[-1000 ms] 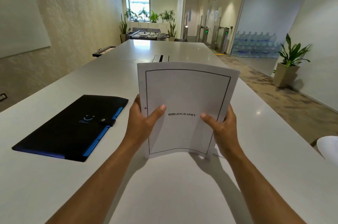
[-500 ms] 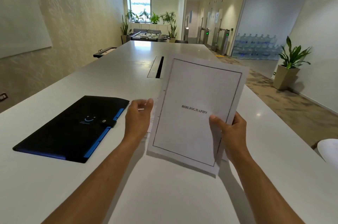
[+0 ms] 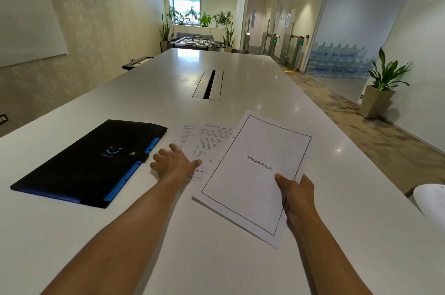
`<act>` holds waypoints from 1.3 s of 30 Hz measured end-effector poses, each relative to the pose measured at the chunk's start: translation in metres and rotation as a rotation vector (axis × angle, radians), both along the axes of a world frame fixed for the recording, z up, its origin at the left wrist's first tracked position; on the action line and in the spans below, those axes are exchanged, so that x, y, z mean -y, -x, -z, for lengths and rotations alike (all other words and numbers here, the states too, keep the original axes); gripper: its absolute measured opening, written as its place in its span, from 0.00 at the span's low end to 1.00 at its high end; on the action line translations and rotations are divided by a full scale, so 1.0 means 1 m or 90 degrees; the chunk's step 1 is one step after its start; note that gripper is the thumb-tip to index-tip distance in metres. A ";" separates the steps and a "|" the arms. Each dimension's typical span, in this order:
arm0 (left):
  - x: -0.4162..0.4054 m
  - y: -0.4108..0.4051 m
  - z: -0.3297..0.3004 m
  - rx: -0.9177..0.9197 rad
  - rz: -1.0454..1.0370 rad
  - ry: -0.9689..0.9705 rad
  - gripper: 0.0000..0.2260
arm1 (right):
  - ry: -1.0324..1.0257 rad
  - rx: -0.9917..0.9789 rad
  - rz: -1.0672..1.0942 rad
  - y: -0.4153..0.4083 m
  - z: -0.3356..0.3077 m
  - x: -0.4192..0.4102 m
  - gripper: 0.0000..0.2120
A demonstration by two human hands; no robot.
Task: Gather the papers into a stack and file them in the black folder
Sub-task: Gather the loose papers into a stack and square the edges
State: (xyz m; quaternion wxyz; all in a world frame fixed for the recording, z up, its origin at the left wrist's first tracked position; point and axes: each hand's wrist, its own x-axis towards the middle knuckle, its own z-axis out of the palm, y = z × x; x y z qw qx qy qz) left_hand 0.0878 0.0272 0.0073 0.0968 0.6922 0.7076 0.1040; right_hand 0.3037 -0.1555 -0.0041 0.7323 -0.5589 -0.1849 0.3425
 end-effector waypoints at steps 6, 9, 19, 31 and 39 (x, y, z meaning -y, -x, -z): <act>-0.015 0.002 -0.005 0.071 -0.003 0.049 0.46 | 0.016 0.039 -0.016 -0.005 0.006 -0.003 0.22; -0.019 0.007 -0.008 0.148 -0.016 0.060 0.43 | 0.017 0.060 -0.031 -0.005 0.008 -0.004 0.22; -0.015 0.016 -0.001 0.467 -0.067 0.114 0.21 | 0.028 0.095 -0.057 -0.009 0.011 -0.004 0.21; -0.014 0.066 -0.019 0.778 0.018 -0.054 0.23 | 0.000 -0.019 -0.070 -0.006 0.006 -0.003 0.38; -0.007 0.086 -0.026 0.985 0.068 -0.109 0.29 | -0.064 0.012 -0.153 0.006 -0.038 -0.009 0.19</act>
